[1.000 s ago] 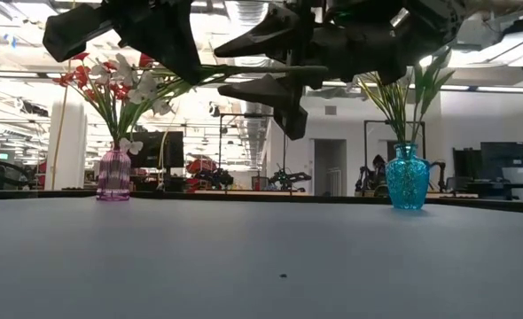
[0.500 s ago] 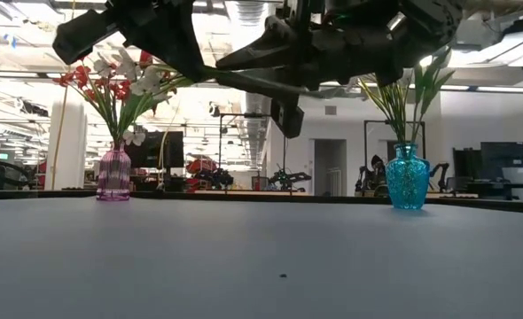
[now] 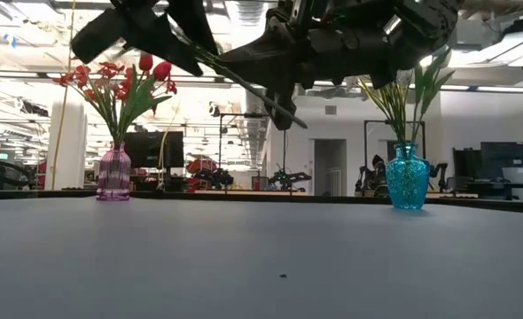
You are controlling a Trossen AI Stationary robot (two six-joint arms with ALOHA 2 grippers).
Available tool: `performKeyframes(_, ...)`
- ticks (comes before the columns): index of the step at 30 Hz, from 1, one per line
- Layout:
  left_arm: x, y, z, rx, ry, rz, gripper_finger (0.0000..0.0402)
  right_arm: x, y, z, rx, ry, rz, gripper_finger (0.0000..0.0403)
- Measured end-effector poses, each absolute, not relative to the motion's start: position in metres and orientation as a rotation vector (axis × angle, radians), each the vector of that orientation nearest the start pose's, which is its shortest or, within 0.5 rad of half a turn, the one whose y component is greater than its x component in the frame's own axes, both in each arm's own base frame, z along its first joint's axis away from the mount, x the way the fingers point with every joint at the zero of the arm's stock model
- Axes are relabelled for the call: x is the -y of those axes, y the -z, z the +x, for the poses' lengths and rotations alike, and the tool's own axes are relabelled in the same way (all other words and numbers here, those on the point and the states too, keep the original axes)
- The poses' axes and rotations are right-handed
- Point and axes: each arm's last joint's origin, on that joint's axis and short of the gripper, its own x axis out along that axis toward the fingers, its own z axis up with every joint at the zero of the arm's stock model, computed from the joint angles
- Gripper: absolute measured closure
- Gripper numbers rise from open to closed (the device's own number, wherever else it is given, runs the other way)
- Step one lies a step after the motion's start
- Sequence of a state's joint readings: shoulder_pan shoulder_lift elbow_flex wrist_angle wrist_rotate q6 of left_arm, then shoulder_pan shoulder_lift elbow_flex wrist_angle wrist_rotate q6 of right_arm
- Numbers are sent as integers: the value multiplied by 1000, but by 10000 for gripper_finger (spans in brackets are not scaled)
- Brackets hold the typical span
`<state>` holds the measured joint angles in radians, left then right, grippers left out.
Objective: Sort flowers into vase by color
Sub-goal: Put the white flowers into the blue vase
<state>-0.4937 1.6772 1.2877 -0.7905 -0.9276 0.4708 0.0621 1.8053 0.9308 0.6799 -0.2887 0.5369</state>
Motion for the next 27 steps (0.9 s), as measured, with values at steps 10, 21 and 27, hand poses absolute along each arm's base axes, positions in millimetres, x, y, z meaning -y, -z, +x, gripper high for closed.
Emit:
performKeyframes(10, 163, -284, 265, -830, -130, 1138, 212, -10, -201, 361, -295, -227, 523, 377)
performKeyframes(21, 142, -334, 207, -701, -70, 635, 212, -21, -242, 280, -120, -60, 324, 377)
performKeyframes(27, 135, -310, 195, -527, -23, 556, 212, -43, -254, 225, 1, 55, 123, 378)
